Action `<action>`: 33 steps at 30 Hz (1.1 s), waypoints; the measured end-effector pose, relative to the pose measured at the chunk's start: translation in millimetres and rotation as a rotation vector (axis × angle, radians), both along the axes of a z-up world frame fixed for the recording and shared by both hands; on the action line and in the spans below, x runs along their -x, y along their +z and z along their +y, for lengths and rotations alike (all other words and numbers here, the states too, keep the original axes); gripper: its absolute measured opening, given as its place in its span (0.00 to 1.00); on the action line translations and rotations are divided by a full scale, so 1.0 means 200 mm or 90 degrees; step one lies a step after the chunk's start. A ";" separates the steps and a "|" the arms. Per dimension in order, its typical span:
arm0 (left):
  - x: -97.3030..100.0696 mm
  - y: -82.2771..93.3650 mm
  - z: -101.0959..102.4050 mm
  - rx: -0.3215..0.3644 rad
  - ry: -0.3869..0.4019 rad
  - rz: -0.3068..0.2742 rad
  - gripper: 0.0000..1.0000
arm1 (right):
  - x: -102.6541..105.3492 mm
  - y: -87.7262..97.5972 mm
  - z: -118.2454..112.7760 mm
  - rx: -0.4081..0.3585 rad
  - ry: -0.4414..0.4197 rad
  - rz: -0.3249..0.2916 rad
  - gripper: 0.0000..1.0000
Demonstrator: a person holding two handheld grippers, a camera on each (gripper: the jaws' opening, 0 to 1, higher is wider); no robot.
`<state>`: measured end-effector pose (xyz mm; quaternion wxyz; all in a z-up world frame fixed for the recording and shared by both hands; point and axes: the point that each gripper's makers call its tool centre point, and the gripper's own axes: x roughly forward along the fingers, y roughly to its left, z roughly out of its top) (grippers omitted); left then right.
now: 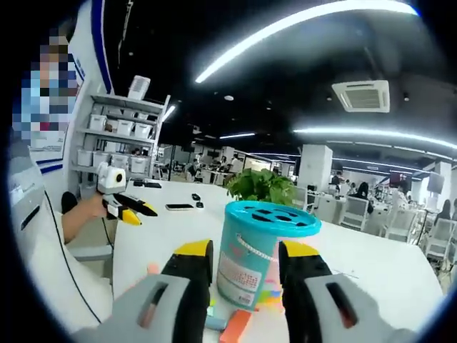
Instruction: Arrange the toys in the designated storage area by placing each visible toy with the group until no toy remains scattered across the table.
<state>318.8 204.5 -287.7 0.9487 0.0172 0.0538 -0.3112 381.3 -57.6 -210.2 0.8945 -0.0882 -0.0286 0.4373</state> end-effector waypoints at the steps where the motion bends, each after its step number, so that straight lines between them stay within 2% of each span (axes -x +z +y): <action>1: 0.00 0.00 0.00 0.000 0.000 -0.001 0.42 | 0.00 -0.01 -0.01 0.006 -0.005 -0.003 0.36; 4: 0.00 0.00 0.01 -0.002 0.001 0.000 0.42 | -0.01 -0.07 -0.05 0.017 -0.037 -0.007 0.33; 8: 0.00 -0.01 0.01 -0.009 0.002 0.002 0.42 | 0.03 -0.13 -0.06 -0.017 -0.022 0.023 0.35; 11: 0.00 0.01 0.02 0.013 0.005 0.002 0.42 | 0.07 -0.16 -0.05 -0.028 -0.012 0.024 0.37; 17: 0.00 0.02 0.04 0.021 0.014 -0.003 0.42 | 0.15 -0.25 -0.04 0.005 -0.013 0.010 0.35; 21: -0.01 0.02 0.03 0.014 0.011 -0.003 0.42 | 0.18 -0.30 -0.03 0.014 -0.008 0.018 0.34; 26: 0.00 0.00 0.00 -0.009 0.004 0.000 0.42 | 0.18 -0.34 -0.04 0.009 -0.002 0.031 0.34; 33: -0.01 0.02 0.01 0.006 0.009 -0.004 0.42 | 0.22 -0.35 0.02 -0.003 0.034 0.034 0.37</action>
